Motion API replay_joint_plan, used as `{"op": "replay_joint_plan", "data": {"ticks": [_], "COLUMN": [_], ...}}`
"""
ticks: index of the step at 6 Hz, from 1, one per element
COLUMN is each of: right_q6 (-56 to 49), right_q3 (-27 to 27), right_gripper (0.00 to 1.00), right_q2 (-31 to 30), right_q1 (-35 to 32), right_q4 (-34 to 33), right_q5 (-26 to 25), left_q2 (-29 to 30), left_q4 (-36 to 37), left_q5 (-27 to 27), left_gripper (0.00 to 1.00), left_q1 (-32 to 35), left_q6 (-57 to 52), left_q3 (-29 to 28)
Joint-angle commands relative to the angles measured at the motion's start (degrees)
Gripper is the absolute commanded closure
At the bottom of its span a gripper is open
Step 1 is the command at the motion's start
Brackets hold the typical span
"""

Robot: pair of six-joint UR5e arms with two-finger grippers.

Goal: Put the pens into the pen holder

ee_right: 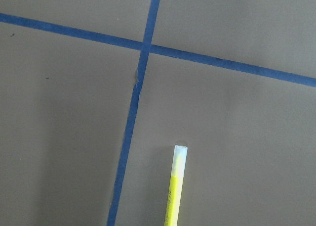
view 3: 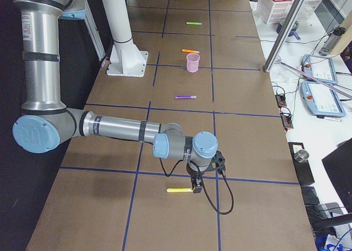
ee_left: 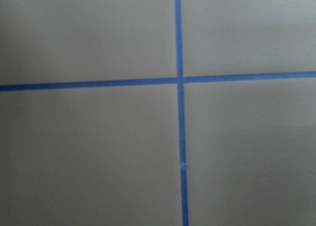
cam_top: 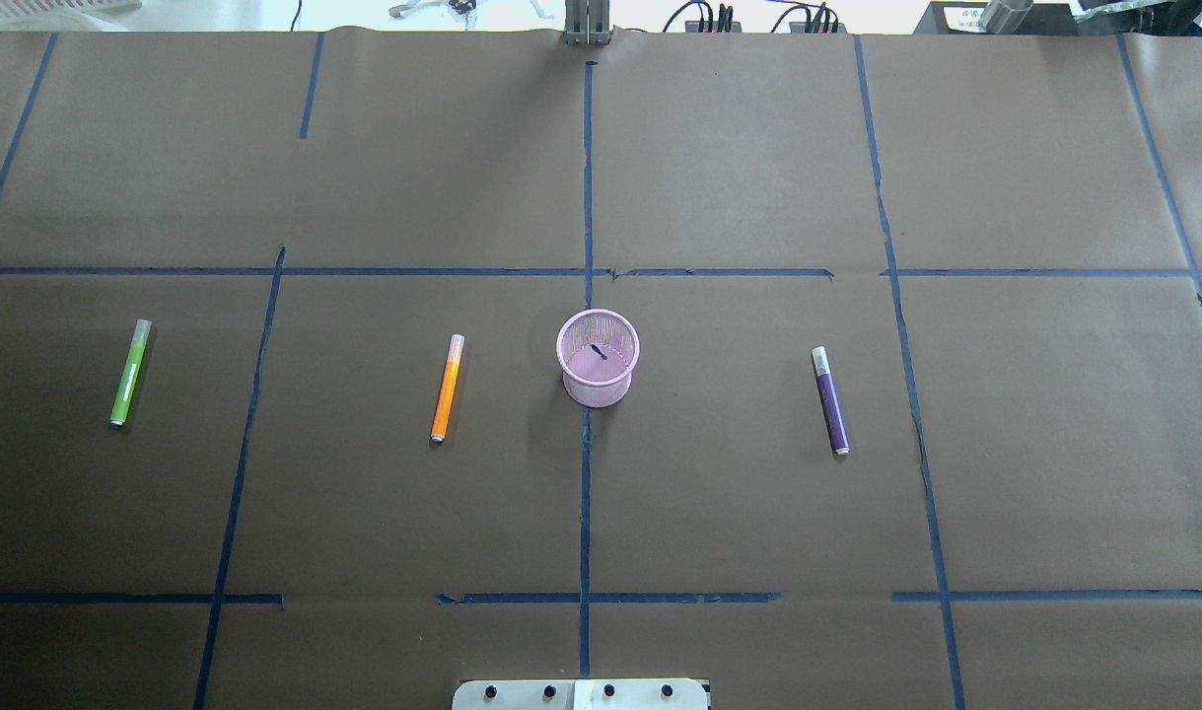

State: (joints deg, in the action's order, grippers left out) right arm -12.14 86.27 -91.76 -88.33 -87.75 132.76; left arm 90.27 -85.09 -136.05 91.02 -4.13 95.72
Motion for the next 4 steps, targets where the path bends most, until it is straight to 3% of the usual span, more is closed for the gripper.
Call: {"op": "replay_joint_plan", "data": {"ticks": [1,4], "right_q6": [-0.3,-0.3], "right_q3": [0.0,0.3], "right_gripper": [0.00,0.00], "right_q2": [0.0,-0.1], "right_q1": [0.0,0.0], "right_q4": [0.1,0.1], "right_q5": [-0.1,0.0], "left_q2": [-0.2,-0.6], "left_q4": [0.1,-0.1], "left_q5": [0.4,-0.1], "left_gripper": [0.00,0.00], "left_q1": [-1.7,-1.9], "left_q6": [-0.3,-0.1], "left_q3": [2.2,3.7]}}
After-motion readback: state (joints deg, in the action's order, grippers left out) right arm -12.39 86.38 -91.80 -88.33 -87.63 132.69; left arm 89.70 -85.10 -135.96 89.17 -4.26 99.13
